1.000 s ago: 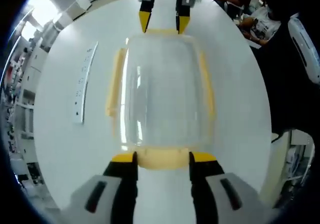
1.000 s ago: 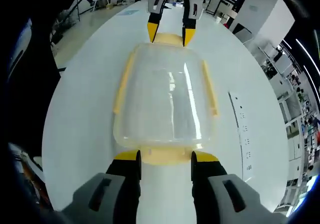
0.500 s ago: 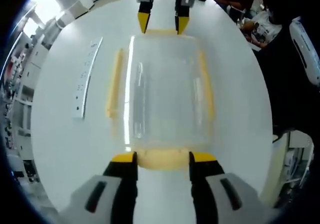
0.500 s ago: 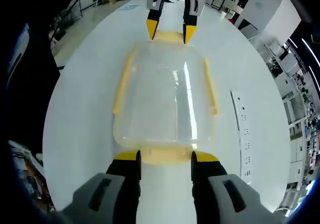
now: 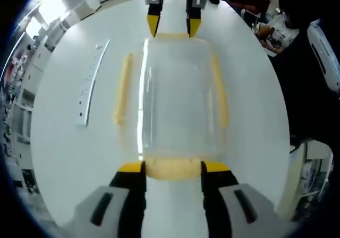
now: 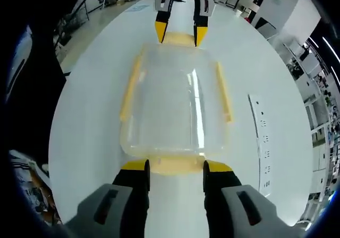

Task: Snap each plastic latch of the storage box into its locked position after aligning the lid with the box until every specified latch is closed and the lid sits flush.

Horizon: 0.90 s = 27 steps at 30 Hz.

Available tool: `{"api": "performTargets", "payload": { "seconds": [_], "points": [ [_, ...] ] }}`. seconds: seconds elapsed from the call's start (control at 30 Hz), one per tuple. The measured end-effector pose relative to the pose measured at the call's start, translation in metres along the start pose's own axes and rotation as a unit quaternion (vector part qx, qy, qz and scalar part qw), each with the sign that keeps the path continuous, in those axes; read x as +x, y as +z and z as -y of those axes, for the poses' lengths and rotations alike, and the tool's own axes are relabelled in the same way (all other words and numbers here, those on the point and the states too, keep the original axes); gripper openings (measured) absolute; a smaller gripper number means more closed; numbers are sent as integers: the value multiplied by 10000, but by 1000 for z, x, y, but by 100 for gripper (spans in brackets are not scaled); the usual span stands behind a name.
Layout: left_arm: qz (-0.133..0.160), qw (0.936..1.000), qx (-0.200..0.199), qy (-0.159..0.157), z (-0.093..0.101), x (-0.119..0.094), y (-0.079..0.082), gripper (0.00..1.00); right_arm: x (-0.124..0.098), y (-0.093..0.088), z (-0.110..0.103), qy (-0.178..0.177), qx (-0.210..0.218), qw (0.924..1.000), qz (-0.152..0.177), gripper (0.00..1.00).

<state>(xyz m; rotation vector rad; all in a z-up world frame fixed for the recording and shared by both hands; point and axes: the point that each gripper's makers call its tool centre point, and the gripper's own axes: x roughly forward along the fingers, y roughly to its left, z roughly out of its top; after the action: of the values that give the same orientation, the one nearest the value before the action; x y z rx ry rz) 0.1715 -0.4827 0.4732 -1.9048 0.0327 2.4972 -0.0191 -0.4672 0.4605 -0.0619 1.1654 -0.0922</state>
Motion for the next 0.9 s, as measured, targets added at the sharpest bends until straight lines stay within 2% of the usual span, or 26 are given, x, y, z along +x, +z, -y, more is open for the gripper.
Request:
{"api": "performTargets", "payload": {
  "seconds": [0.6, 0.9],
  "points": [
    [280, 9995, -155, -44, -1, 5, -5, 40, 6, -4, -1, 126, 44, 9998, 116, 40],
    [510, 9982, -280, 115, -1, 2, -7, 40, 10, -7, -1, 42, -158, 9990, 411, 41]
  ]
}}
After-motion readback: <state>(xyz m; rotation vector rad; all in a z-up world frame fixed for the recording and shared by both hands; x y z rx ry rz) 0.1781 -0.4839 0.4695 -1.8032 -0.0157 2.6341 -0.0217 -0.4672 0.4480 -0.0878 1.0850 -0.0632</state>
